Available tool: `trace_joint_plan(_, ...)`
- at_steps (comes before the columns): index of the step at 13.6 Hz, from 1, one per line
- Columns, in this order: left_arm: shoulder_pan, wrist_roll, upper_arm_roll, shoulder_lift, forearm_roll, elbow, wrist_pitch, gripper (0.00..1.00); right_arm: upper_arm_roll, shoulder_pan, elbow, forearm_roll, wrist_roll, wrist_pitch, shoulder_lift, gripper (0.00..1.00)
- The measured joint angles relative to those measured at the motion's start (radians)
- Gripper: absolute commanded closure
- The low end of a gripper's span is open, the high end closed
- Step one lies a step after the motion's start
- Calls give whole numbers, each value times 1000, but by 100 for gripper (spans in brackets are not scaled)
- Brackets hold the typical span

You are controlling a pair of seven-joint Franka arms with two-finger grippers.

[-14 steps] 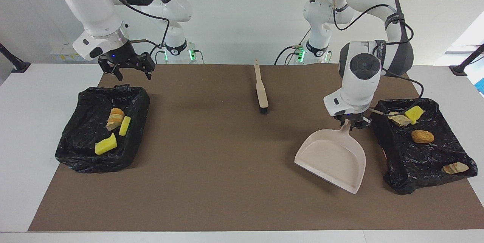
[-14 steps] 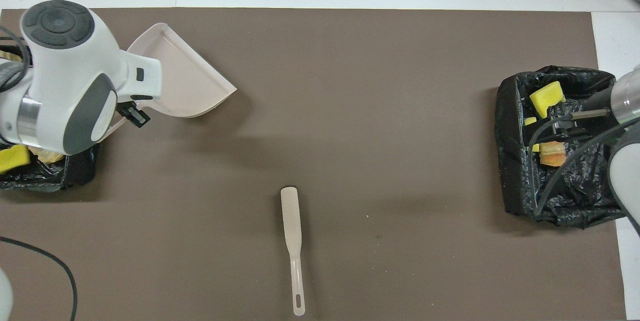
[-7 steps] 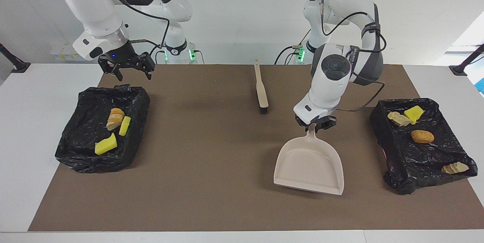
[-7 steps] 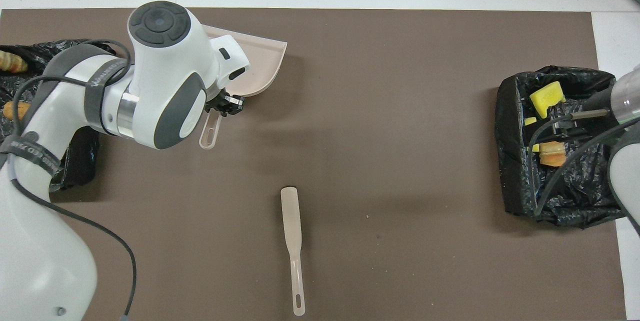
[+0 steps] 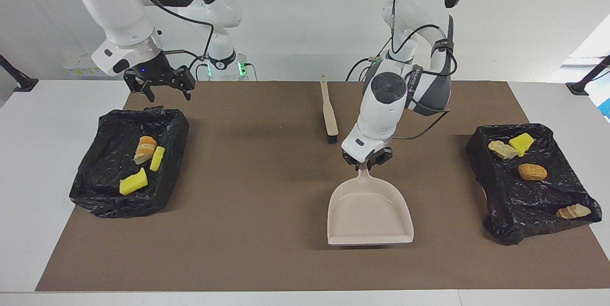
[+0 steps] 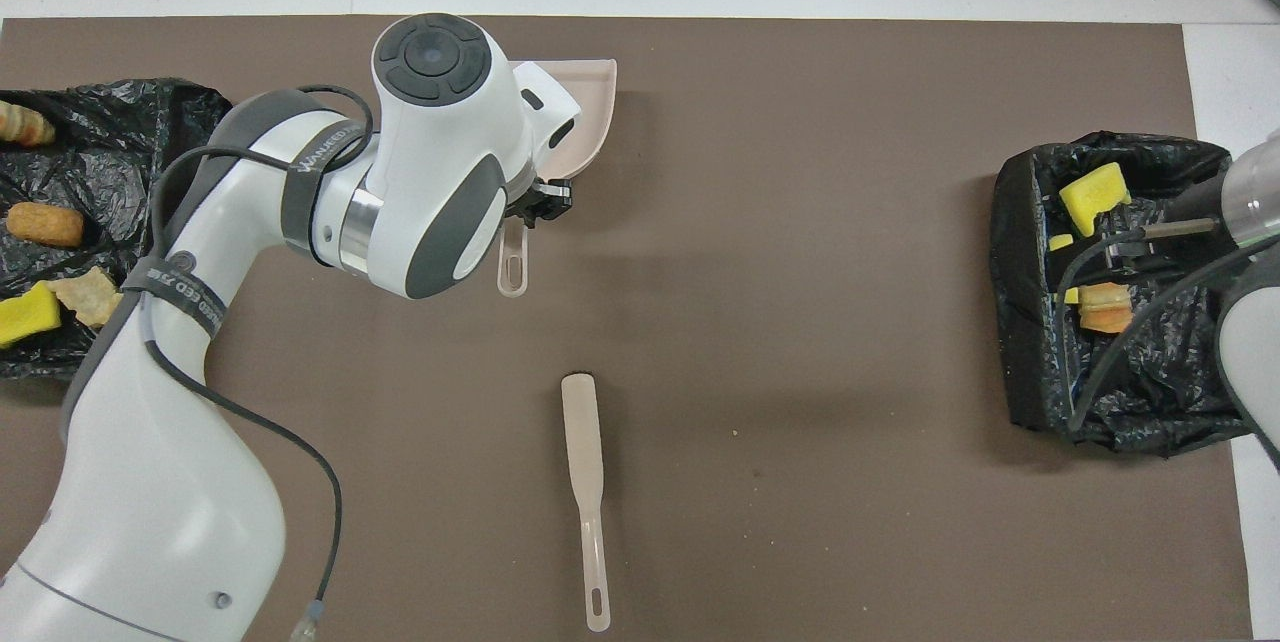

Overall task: Sweep and dump trash in bin
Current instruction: 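Return the dustpan to the table center with the left gripper and release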

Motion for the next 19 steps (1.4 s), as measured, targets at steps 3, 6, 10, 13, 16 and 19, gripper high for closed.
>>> trace_joint_plan(3,-46,-79,0,82,-1,67,6,100,0,0,0,0,0,0,0,0)
trace_joint_plan(6,-60,-86,-1,135,-2,95,11,100,0,0,0,0,0,0,0,0)
trace_joint_plan(10,-61,-86,-5,139,-3,89,16,100,0,0,0,0,0,0,0,0)
trace_joint_plan(13,-61,-86,-7,136,-3,70,43,91,0,0,0,0,0,0,0,0)
trace_joint_plan(16,-61,-86,-7,135,-3,67,45,45,0,0,0,0,0,0,0,0)
trace_joint_plan(19,-61,-86,-7,134,-3,63,45,29,0,0,0,0,0,0,0,0)
